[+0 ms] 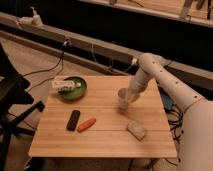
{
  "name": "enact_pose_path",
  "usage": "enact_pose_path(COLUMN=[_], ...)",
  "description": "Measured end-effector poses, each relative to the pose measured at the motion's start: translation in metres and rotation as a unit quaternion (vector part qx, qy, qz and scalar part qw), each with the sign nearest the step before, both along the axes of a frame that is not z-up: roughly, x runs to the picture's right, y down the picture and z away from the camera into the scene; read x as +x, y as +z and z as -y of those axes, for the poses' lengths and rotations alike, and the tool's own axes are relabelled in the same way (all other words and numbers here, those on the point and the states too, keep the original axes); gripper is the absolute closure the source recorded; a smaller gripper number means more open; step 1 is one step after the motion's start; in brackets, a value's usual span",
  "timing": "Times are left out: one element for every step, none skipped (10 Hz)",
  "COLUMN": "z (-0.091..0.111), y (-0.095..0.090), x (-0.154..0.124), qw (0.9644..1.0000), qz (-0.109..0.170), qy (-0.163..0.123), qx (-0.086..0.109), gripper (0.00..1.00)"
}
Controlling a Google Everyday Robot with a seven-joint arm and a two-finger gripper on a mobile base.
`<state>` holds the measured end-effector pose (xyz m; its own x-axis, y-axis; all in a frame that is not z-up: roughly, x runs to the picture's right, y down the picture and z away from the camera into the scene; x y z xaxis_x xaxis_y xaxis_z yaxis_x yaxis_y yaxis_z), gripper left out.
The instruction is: Pick up the ceramic cup
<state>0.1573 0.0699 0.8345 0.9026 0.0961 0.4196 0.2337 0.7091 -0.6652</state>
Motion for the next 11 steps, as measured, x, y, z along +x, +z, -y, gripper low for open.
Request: enact_pose_path(z=[0.001, 0.002, 0.003, 0.008, 0.014, 0.023, 0.035, 0.050, 0.065, 0.073, 0.079], y=[-0.001, -0.001, -0.004, -0.011, -0.020, -0.034, -0.050, -0.072, -0.095, -0.107, -0.119], x=[0.000, 0.000, 0.000, 0.001, 0.000, 0.000, 0.000, 0.000, 0.000, -0.001, 0.000], qw=[1.0000, 0.9999, 0.9998, 0.9994, 0.9990, 0.9981, 0.9969, 0.9947, 0.9917, 0.9893, 0.9864], qz=[-0.001, 0.000, 0.001, 0.004, 0.007, 0.010, 0.013, 0.020, 0.027, 0.032, 0.035], qy=[0.005, 0.009, 0.015, 0.021, 0.025, 0.030, 0.034, 0.039, 0.047, 0.052, 0.058], qx=[0.005, 0.009, 0.015, 0.026, 0.037, 0.053, 0.070, 0.093, 0.117, 0.132, 0.150], gripper=[0.99, 1.00, 1.00, 1.00, 1.00, 1.00, 1.00, 1.00, 1.00, 1.00, 0.97])
